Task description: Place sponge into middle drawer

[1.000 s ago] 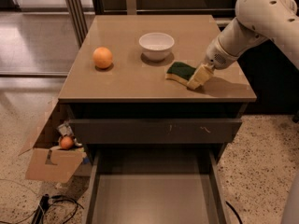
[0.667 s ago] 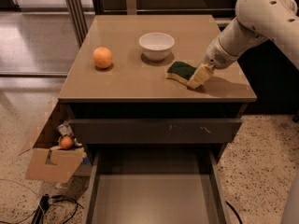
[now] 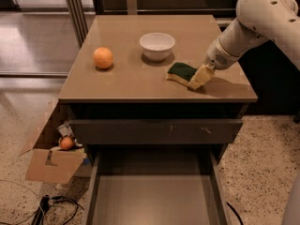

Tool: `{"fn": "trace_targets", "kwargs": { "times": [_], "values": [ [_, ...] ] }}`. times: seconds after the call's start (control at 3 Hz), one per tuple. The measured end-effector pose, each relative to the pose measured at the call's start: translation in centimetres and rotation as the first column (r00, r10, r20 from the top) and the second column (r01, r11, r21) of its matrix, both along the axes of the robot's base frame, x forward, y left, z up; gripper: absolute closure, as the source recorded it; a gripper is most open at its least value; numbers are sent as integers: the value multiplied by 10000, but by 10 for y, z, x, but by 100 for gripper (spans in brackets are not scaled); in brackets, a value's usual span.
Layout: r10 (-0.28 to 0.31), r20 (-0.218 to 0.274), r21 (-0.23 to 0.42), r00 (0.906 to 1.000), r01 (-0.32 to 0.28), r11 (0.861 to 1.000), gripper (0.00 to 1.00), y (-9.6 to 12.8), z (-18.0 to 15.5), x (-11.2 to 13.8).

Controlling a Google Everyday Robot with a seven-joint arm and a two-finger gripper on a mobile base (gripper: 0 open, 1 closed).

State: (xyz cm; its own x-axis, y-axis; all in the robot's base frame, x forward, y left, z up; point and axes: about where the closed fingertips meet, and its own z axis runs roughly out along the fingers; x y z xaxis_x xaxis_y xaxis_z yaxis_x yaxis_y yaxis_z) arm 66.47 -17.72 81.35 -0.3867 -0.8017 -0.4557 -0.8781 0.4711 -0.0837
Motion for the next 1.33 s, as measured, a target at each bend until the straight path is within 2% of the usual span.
{"fn": "trace_targets", "kwargs": {
  "times": [0.33,0.67,1.0,1.33],
  "values": [
    [29,84,58,10000,-30,10000,100,0,8,-1],
    [-93,746,452,9972,59,9990,100,-22,52,-19],
    [-340,1446,757,9889,232,9969,100,-48,95,-48],
    [-569,1942,1154,9793,348,9927,100,-65,115,-85]
  ]
}}
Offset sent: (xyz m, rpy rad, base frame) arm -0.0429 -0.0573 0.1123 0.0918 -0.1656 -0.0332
